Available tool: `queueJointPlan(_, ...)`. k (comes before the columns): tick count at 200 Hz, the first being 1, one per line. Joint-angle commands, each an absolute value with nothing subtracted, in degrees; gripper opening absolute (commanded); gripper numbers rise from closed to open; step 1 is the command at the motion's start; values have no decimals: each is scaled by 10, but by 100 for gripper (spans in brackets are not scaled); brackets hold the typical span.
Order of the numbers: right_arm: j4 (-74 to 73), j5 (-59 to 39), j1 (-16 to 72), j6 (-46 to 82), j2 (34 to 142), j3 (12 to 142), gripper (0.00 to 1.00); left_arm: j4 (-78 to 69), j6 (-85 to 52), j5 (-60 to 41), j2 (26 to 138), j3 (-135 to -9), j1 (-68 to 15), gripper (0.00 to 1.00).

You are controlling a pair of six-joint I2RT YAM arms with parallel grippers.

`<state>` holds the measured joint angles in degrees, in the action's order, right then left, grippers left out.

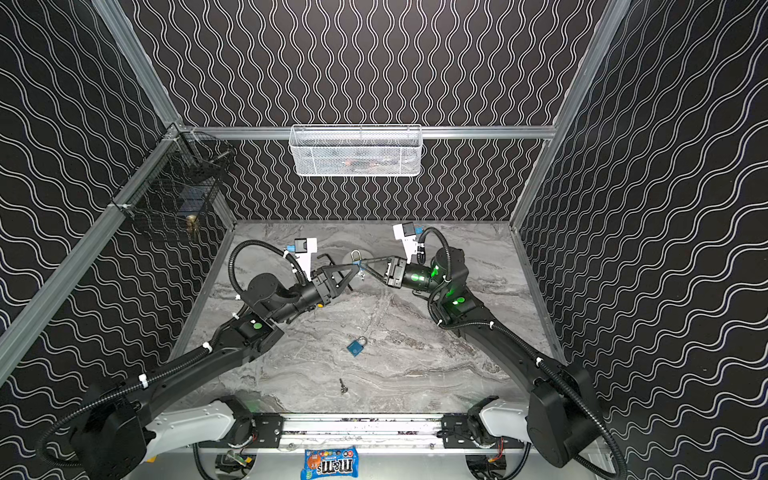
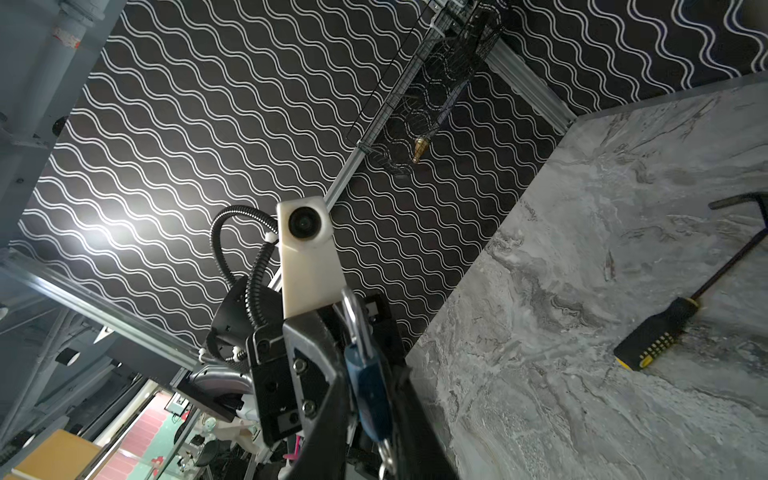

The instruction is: Unlock with the key

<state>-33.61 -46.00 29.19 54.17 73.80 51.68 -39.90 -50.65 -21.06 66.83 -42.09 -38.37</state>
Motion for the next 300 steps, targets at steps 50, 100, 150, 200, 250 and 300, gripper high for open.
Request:
queueJointPlan(50, -346, -511, 293, 529, 761, 544, 9, -438, -500, -239, 679, -429, -383, 4)
queueJointPlan(100, -301, -523, 293, 488, 767, 560, 8, -432, -488, -282, 688, -437, -383, 7)
queueJointPlan(150, -316, -528, 293, 498, 776, 549, 8, -418, -472, -263, 676, -431, -382, 13)
queueJointPlan(200, -308, -524, 293, 492, 775, 548, 10, -447, -475, -256, 682, -417, -375, 7)
queueJointPlan(250, -224, -497, 292, 430, 758, 567, 25, -387, -391, -233, 661, -397, -371, 0)
queueJointPlan(300, -164, -481, 287, 386, 748, 604, 34, -318, -299, -219, 636, -393, -370, 0)
